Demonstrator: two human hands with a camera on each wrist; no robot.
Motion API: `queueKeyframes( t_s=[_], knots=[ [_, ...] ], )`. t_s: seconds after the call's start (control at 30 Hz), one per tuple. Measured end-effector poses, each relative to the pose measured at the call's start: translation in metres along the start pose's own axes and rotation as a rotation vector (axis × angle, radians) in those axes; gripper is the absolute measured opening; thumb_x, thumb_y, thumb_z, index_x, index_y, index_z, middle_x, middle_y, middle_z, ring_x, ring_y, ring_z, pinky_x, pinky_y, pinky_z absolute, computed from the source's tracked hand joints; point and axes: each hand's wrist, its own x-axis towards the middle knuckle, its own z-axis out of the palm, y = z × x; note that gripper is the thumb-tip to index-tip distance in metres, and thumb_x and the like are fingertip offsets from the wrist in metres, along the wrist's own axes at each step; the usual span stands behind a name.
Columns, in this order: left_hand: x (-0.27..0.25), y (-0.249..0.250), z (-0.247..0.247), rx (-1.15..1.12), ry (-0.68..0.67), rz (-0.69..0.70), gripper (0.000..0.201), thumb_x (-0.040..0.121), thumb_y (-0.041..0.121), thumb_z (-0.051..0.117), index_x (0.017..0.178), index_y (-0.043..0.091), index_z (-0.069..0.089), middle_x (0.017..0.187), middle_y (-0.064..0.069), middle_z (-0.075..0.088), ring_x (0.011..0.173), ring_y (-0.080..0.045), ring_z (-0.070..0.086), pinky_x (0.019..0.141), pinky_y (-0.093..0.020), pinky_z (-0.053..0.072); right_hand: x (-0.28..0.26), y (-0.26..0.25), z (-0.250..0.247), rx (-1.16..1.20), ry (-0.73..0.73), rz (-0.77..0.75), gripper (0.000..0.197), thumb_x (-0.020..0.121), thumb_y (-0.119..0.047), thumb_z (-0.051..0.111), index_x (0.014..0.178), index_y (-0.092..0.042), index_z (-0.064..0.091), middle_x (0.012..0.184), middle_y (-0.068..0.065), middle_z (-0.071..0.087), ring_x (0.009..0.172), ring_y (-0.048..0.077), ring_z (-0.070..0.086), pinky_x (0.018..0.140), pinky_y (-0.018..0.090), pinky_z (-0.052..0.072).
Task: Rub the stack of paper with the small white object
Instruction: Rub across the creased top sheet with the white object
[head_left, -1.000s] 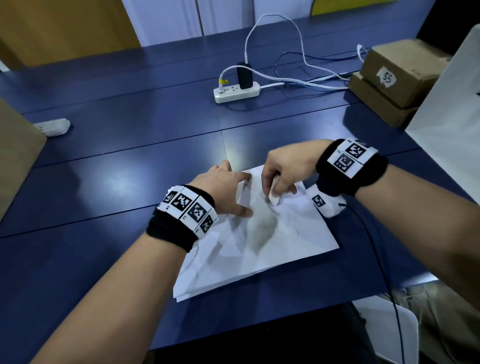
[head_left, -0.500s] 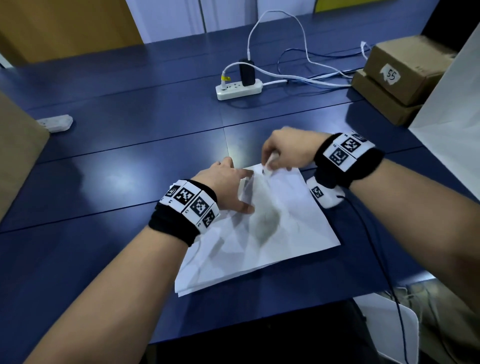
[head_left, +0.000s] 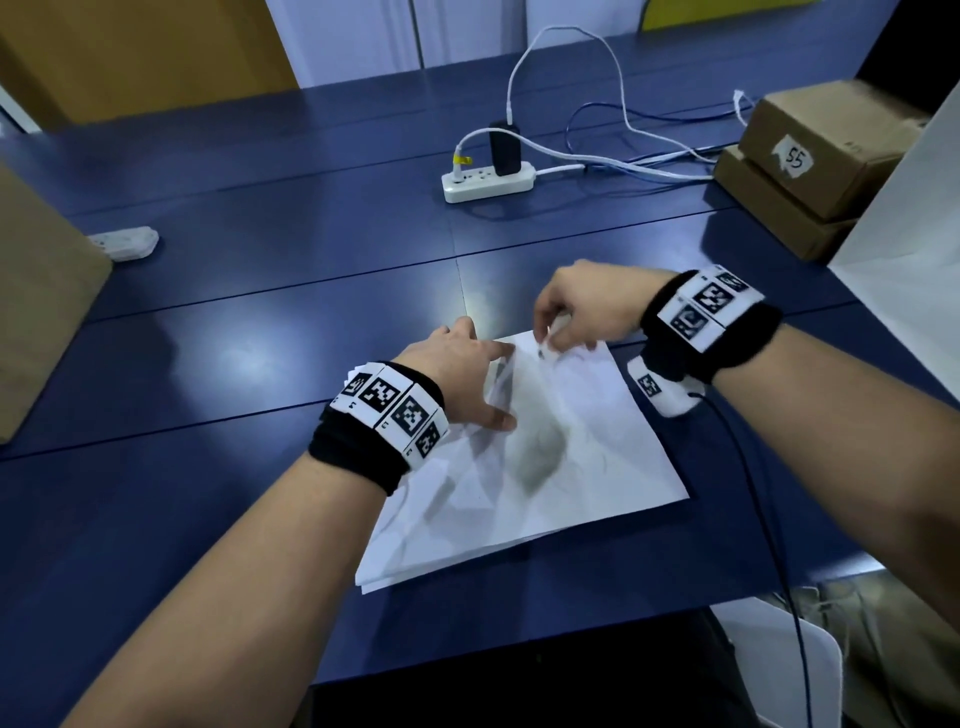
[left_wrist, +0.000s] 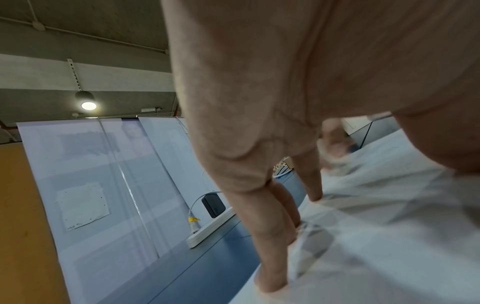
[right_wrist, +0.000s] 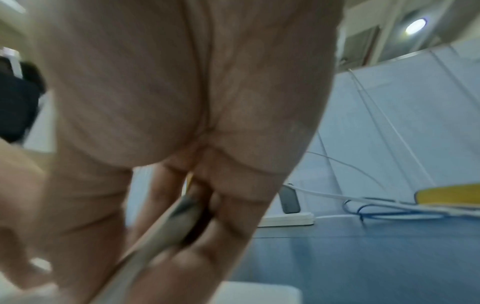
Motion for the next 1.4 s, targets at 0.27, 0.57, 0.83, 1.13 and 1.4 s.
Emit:
queueKeyframes(
  t_s=[0.27, 0.57, 0.83, 1.13, 1.4],
  knots=[
    [0.0, 0.001, 0.0, 0.011, 0.002, 0.004, 0.1, 0.069, 0.07, 0.072, 0.152, 0.039, 0.026, 0.125, -0.005, 0.038, 0.123, -0.028, 0.041, 0.085, -0.046, 0.048, 0.004, 0.005, -0.003, -0.033, 0.106, 0.033, 0.01, 0.078, -0.03, 0.075, 0.087, -0.026, 0.074, 0.074, 0.001, 0.074, 0.055, 0.014, 0.069, 0.076, 0.037, 0.059],
    [0.0, 0.001, 0.0, 0.001, 0.011, -0.003, 0.099, 0.068, 0.071, 0.072, 0.151, 0.04, 0.028, 0.117, -0.004, 0.037, 0.121, -0.028, 0.042, 0.084, -0.044, 0.049, 0.0, -0.001, 0.001, -0.039, -0.042, 0.002, 0.01, 0.076, -0.028, 0.077, 0.087, -0.028, 0.075, 0.074, 0.001, 0.074, 0.057, 0.015, 0.069, 0.069, 0.034, 0.06],
    [0.0, 0.001, -0.001, -0.001, -0.006, -0.011, 0.099, 0.068, 0.069, 0.073, 0.151, 0.041, 0.029, 0.115, -0.003, 0.036, 0.121, -0.028, 0.042, 0.088, -0.045, 0.05, -0.013, -0.007, 0.001, -0.057, -0.215, -0.022, 0.01, 0.075, -0.025, 0.079, 0.084, -0.025, 0.076, 0.063, 0.0, 0.069, 0.049, 0.012, 0.065, 0.066, 0.033, 0.058],
    [0.001, 0.001, -0.001, 0.025, -0.015, -0.015, 0.099, 0.067, 0.072, 0.071, 0.151, 0.042, 0.028, 0.124, -0.005, 0.038, 0.121, -0.028, 0.041, 0.089, -0.048, 0.051, -0.011, -0.002, -0.002, -0.03, -0.121, 0.008, 0.012, 0.072, -0.029, 0.081, 0.082, -0.025, 0.075, 0.07, 0.002, 0.072, 0.053, 0.013, 0.067, 0.068, 0.034, 0.06],
    [0.0, 0.001, -0.001, 0.023, -0.014, -0.018, 0.101, 0.067, 0.072, 0.071, 0.152, 0.04, 0.027, 0.12, -0.004, 0.037, 0.122, -0.028, 0.041, 0.09, -0.048, 0.05, 0.001, 0.008, -0.003, -0.04, 0.028, 0.016, 0.008, 0.078, -0.027, 0.074, 0.085, -0.026, 0.074, 0.072, 0.0, 0.074, 0.052, 0.009, 0.067, 0.073, 0.037, 0.06]
  ],
)
